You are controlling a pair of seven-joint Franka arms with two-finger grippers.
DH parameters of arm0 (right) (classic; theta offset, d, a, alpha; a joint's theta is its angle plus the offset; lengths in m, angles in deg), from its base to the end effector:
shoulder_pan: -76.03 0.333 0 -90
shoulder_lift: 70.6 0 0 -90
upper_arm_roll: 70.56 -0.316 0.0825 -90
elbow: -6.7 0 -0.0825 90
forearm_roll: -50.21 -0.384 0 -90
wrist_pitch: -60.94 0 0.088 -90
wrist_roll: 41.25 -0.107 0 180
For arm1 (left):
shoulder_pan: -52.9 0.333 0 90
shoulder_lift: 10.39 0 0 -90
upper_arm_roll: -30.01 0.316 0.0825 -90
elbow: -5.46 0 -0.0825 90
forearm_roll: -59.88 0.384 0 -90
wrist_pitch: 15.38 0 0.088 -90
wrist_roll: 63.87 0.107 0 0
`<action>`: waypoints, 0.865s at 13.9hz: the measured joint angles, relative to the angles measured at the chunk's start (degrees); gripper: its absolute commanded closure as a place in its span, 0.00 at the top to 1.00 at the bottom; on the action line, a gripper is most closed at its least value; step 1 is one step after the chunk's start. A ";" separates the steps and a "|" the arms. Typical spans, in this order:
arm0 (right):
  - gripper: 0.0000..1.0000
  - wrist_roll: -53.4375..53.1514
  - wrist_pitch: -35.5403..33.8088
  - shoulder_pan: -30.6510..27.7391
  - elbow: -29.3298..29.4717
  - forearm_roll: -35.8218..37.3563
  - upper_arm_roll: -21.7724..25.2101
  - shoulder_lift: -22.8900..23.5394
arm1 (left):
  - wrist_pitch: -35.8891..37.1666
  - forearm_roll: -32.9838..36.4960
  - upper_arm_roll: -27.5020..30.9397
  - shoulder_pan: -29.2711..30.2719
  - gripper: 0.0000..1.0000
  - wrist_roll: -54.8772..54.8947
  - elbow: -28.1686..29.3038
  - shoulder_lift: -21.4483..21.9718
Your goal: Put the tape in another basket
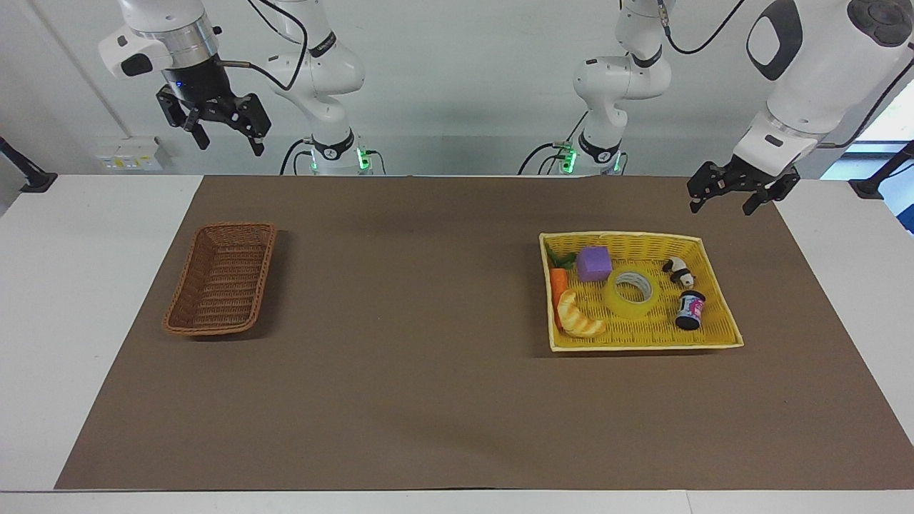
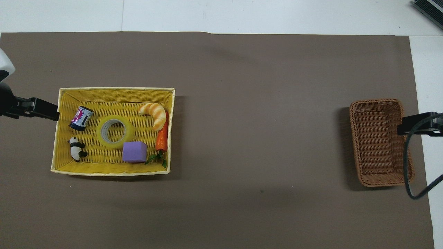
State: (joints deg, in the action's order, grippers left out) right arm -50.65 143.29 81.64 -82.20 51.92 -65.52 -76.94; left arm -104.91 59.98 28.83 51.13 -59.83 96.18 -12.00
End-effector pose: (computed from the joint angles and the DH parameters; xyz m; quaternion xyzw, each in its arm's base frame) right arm 0.5050 -0.0016 0.6802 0.9969 -0.0786 -0.0012 0.0101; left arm 0.5603 -0.0285 0.6022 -0.9978 0.0610 0.0244 0.0004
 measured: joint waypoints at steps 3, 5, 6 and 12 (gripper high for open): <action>1.00 0.00 0.00 0.00 -0.03 0.00 0.00 0.00 | 0.01 0.00 0.00 0.00 1.00 -0.03 0.05 0.00; 1.00 0.00 0.00 0.00 -0.04 0.00 0.00 0.00 | 0.03 0.00 0.03 0.00 1.00 -0.07 0.46 0.04; 1.00 0.00 0.00 0.00 -0.04 0.00 0.00 -0.01 | 0.03 0.00 0.09 0.01 1.00 -0.08 0.84 0.12; 1.00 0.00 0.00 0.00 -0.07 0.00 0.01 -0.01 | -3.44 0.00 0.50 0.05 1.00 -1.69 4.43 1.16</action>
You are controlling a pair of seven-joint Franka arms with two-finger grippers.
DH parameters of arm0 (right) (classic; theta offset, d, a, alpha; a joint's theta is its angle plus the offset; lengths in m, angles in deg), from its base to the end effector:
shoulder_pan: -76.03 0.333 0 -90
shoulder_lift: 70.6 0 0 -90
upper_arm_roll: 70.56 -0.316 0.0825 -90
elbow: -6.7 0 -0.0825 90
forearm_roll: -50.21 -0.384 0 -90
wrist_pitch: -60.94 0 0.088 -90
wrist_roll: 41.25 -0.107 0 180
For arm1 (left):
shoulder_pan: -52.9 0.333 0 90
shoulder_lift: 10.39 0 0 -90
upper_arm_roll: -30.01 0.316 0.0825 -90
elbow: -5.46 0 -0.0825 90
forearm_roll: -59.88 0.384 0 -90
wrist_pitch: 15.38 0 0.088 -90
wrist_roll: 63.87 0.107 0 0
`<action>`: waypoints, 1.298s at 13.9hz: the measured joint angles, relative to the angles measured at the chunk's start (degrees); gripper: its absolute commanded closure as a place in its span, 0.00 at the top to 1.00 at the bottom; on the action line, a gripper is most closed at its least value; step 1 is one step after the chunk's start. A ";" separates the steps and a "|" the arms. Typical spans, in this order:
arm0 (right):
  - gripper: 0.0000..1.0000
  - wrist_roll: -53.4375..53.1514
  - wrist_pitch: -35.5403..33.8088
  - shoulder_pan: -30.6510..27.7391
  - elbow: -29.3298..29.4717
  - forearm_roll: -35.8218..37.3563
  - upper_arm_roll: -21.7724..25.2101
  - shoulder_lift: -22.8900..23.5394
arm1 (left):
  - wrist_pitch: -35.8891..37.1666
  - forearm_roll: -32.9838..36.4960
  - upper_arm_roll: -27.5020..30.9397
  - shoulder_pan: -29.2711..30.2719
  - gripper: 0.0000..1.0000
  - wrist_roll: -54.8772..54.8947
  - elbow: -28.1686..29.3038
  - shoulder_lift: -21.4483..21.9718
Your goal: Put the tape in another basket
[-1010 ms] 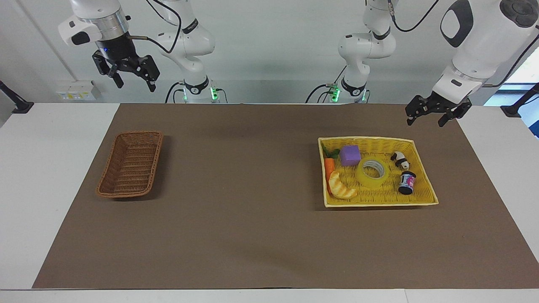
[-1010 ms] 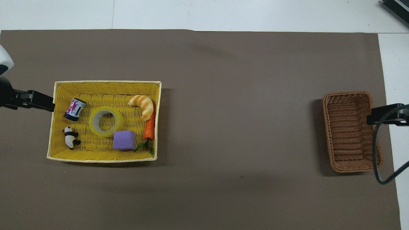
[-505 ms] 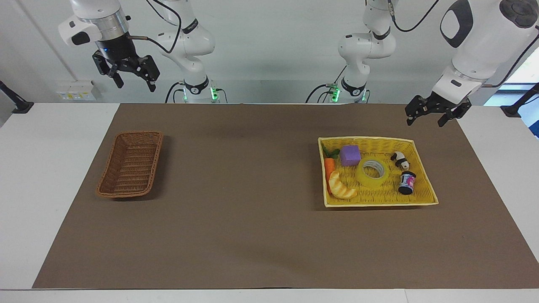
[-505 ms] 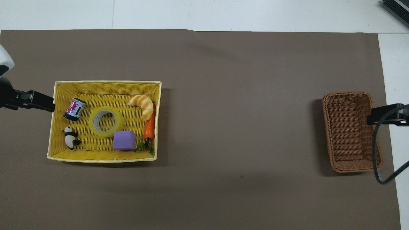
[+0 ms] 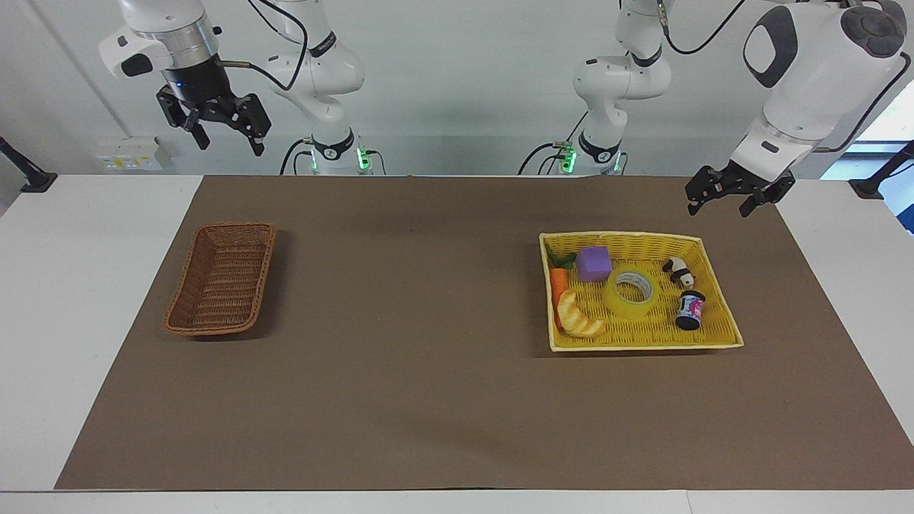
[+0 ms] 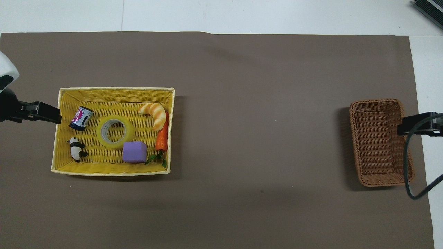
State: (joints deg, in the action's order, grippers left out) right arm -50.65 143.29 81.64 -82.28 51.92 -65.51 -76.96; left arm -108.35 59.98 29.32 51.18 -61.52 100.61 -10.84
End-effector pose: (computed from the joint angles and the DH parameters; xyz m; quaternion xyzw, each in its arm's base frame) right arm 0.5049 -0.0017 0.6797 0.9968 -0.0787 -0.0017 0.0101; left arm 0.5577 -0.0233 0.5821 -0.9989 0.0416 0.0229 0.0008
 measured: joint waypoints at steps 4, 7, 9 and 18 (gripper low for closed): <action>1.00 0.00 -0.01 -0.01 -0.02 0.00 0.02 0.00 | -4.82 -0.77 -0.03 0.00 1.00 -7.08 3.29 -1.47; 1.00 0.00 -0.01 -0.01 -0.03 0.00 0.02 -0.02 | -8.93 -0.86 -0.04 0.00 1.00 -12.23 5.69 -4.29; 1.00 0.00 -0.01 -0.01 -0.03 0.00 0.02 -0.04 | -12.86 -0.87 -0.05 0.00 1.00 -14.51 9.29 -5.45; 1.00 0.00 -0.02 -0.01 -0.11 0.00 0.02 -0.07 | -31.26 -1.29 -0.45 -0.02 0.82 -15.30 26.45 -7.26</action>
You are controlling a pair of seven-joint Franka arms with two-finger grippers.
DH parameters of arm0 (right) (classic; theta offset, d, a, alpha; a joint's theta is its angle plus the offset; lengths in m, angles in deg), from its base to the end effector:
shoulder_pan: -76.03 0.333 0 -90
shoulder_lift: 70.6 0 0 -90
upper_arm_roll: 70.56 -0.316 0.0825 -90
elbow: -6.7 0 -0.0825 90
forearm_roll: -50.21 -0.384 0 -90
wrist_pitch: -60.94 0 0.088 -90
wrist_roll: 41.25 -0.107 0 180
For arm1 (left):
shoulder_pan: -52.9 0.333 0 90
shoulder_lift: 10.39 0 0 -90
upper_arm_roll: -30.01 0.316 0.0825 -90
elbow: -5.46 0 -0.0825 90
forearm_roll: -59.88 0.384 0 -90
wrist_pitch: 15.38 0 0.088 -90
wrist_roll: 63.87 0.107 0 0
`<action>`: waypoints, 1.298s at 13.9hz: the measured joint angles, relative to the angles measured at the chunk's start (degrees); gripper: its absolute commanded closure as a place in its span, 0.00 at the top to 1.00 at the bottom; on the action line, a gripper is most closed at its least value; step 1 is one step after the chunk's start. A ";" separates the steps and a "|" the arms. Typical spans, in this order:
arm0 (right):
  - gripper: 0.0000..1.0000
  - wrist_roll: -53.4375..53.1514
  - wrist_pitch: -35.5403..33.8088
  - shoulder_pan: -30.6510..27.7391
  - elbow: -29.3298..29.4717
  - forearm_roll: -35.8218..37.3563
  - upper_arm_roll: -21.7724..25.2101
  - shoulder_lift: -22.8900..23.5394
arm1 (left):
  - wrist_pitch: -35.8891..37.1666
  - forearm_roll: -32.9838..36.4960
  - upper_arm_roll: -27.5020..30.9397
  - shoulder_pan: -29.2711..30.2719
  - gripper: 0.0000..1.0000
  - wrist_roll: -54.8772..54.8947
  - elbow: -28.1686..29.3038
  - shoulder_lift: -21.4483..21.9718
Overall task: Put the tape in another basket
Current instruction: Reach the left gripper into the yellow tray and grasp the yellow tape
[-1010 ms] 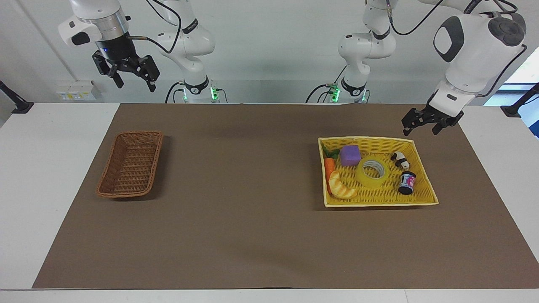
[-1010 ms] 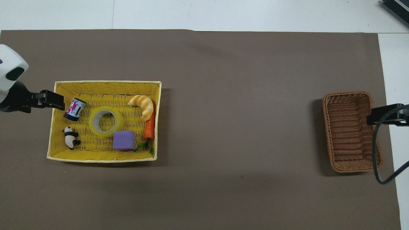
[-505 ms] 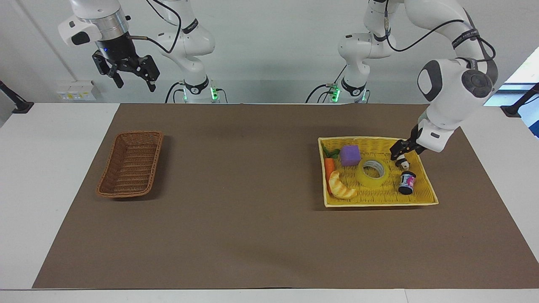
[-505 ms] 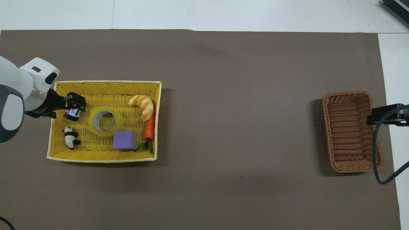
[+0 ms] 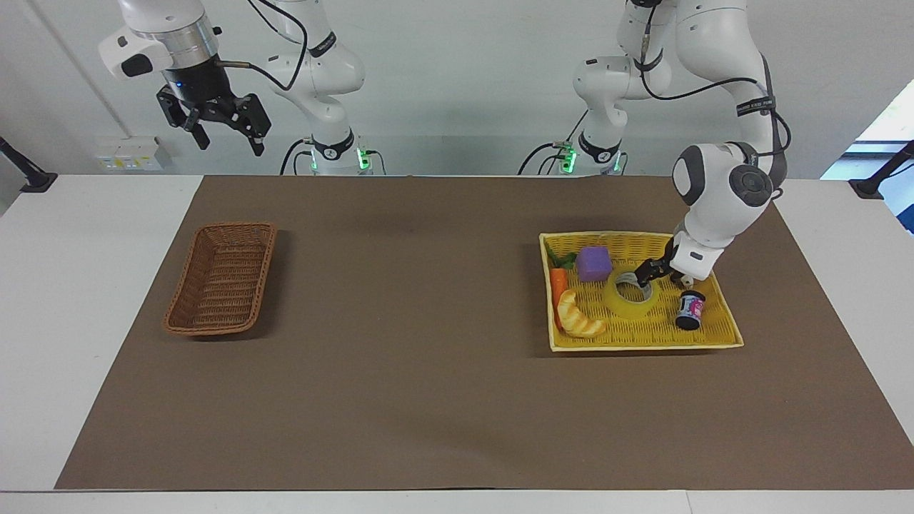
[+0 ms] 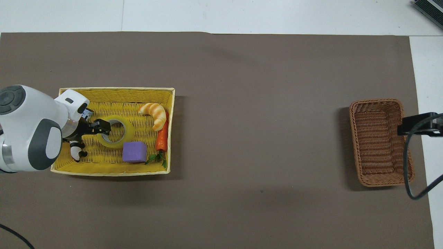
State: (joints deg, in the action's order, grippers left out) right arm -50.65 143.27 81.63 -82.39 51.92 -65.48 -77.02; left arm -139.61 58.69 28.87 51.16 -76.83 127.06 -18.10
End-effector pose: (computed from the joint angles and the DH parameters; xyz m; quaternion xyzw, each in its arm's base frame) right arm 0.5045 -0.0021 0.6793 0.9968 -0.0791 -0.0023 0.0101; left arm 0.5510 -0.0284 0.3413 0.9945 0.0940 -0.0452 0.0035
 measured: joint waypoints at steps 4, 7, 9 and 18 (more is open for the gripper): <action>1.00 0.00 0.00 0.00 -0.01 0.00 0.00 -0.01 | -2.14 -1.12 0.02 0.00 0.45 -0.12 1.68 0.01; 1.00 0.00 0.00 -0.01 -0.06 0.00 0.00 -0.01 | -3.75 -1.40 -0.32 -0.12 0.24 -0.11 2.65 -0.03; 1.00 0.00 -0.04 -0.01 -0.10 0.00 0.00 -0.01 | -5.23 -1.71 -0.50 -0.19 0.01 -0.47 3.72 -0.12; 1.00 0.00 -0.06 -0.03 -0.20 0.00 0.01 -0.12 | 8.16 -2.17 -0.29 -0.16 0.00 -1.09 -7.07 0.19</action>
State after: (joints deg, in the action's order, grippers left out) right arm -50.65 143.21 81.60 -82.58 51.92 -65.47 -77.15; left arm -131.45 56.52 28.58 51.00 -77.92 119.99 -17.91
